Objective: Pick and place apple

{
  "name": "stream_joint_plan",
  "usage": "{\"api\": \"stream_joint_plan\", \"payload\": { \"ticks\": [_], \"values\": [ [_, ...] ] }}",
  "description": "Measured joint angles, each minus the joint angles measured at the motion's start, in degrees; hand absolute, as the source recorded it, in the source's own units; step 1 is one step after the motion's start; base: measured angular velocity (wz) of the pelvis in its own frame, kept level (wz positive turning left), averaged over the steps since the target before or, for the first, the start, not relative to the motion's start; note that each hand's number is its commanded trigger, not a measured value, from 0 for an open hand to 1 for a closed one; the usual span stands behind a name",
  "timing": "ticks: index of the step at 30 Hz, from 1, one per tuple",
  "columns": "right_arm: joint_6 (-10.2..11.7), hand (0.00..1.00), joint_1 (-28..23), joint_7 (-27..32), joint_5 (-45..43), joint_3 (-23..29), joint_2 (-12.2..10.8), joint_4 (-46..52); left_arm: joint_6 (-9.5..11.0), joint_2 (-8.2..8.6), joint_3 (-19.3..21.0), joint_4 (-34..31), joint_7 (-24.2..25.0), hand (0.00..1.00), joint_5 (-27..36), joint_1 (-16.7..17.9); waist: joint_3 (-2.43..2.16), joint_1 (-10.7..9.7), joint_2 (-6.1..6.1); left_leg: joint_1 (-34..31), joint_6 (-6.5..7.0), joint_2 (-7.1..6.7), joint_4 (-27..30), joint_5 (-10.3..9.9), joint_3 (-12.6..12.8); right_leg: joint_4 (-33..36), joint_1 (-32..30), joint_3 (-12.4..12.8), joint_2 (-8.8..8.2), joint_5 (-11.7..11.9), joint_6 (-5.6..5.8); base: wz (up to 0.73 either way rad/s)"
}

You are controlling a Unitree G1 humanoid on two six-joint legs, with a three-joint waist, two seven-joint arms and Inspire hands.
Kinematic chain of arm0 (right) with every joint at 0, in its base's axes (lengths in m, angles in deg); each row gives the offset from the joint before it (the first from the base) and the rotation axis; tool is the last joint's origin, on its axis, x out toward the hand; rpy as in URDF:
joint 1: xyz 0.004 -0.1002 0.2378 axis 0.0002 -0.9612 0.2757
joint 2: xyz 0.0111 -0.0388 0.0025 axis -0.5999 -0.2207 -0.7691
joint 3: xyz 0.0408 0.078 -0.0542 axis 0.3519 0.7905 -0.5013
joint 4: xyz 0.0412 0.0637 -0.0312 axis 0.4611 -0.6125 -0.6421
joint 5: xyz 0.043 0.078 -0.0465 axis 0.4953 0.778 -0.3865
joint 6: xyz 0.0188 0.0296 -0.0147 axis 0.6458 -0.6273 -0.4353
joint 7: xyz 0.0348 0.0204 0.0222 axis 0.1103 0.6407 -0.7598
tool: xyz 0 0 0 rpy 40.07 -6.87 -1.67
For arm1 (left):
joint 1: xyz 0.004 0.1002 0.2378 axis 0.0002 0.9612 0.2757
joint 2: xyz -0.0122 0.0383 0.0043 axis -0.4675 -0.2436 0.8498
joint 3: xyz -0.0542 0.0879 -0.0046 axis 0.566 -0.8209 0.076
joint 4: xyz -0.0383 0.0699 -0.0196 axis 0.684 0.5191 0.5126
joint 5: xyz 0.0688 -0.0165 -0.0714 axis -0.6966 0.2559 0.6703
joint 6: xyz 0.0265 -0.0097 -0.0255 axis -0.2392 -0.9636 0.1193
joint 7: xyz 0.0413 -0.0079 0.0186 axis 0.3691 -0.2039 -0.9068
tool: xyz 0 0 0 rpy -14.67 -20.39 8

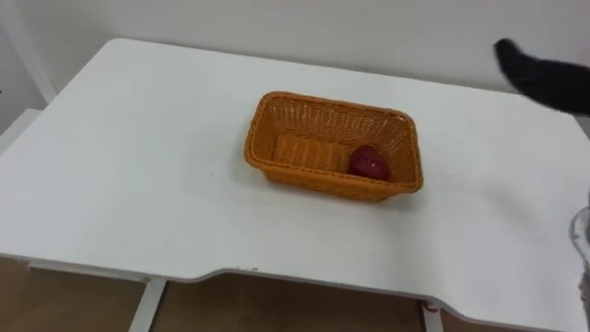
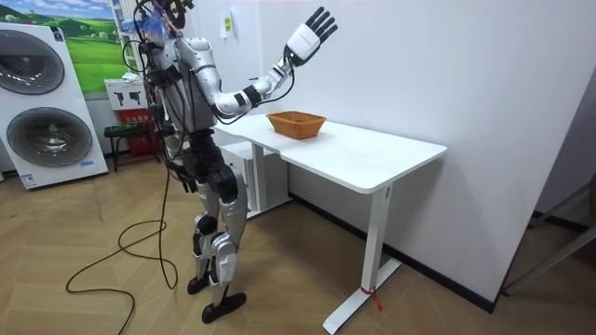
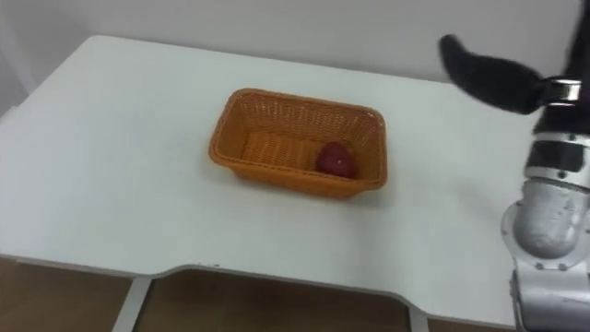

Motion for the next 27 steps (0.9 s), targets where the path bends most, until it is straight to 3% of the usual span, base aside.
{"api": "stream_joint_plan", "payload": {
  "ticks": [2, 7, 9, 10, 15, 21, 26, 27],
  "values": [
    [0.79, 0.0, -0.2, 4.17, 1.93, 3.49, 0.0, -0.02, 0.22, 0.03, 0.78, 0.01, -0.48, 0.0, -0.05, 0.81, 0.02, -1.31, 0.31, -0.23, 0.03, -0.01, -0.23, -0.02, 0.2, -0.02, -0.22, -0.02, -0.02, 0.02, 0.01, -0.03],
    [1.21, 0.0, -0.83, 15.92, 11.25, 13.71, 0.17, -4.19, 0.16, 0.12, 3.06, 0.19, -2.07, 0.0, -0.01, 2.3, -0.5, -4.38, 1.54, -0.27, 0.03, -0.02, -0.17, -0.02, 0.62, -0.04, -0.54, 0.02, -0.05, 0.05, 0.0, -0.02],
    [1.27, 0.0, -1.2, 19.3, 14.0, 17.21, 0.26, -7.09, 0.18, 0.25, 3.9, -0.15, -2.16, 0.0, -0.01, 2.71, -0.38, -4.78, 1.93, -0.27, 0.03, -0.02, -0.01, -0.02, 0.62, -0.03, -0.63, 0.14, 0.0, 0.05, 0.0, -0.02],
    [1.29, 0.0, -1.22, 21.4, 15.72, 19.15, 0.43, -10.06, 0.06, 0.21, 4.04, -0.36, -2.34, 0.0, -0.02, 2.82, -0.29, -5.93, 2.06, -0.3, 0.03, -0.02, 0.19, -0.02, 0.61, -0.03, -0.76, 0.21, 0.0, 0.05, 0.0, 0.0],
    [0.46, 0.0, -3.01, 27.88, 22.41, 23.54, 0.43, -21.38, -0.35, 0.27, 5.07, -2.38, -2.6, 0.0, 0.0, 2.87, -0.4, -7.11, 2.75, -1.24, 0.01, -0.01, 0.47, 0.01, 0.77, 0.06, -1.74, 0.7, 0.04, 0.04, -0.04, -0.03],
    [-2.08, 0.0, -7.16, 28.48, 30.42, 23.49, 0.35, -38.27, -2.91, 0.31, 5.14, -4.1, -3.27, 0.0, -0.04, 2.78, -0.41, -7.39, 1.74, -1.01, 0.14, -0.12, -0.3, 0.17, 1.33, -0.11, -2.11, 2.08, 0.09, -0.01, -0.02, -0.05],
    [-5.33, 0.0, -8.35, 22.57, 41.1, 19.02, -0.58, -58.37, -4.03, 0.54, 4.72, -4.24, -3.61, 0.0, 0.05, 2.11, -0.48, -7.23, 1.02, -1.31, 0.14, -0.13, -0.28, 0.17, 1.38, -0.15, -2.02, 2.82, 0.18, 0.01, -0.03, -0.02],
    [-6.05, 0.0, -8.34, 20.67, 42.64, 17.57, -1.24, -62.7, -4.25, 0.54, 4.65, -4.21, -3.62, 0.0, -0.07, 1.98, -0.43, -7.22, 1.58, -1.2, 0.14, -0.1, -0.31, 0.17, 1.37, -0.12, -1.98, 2.82, 0.18, 0.02, -0.03, 0.0]
  ]
}}
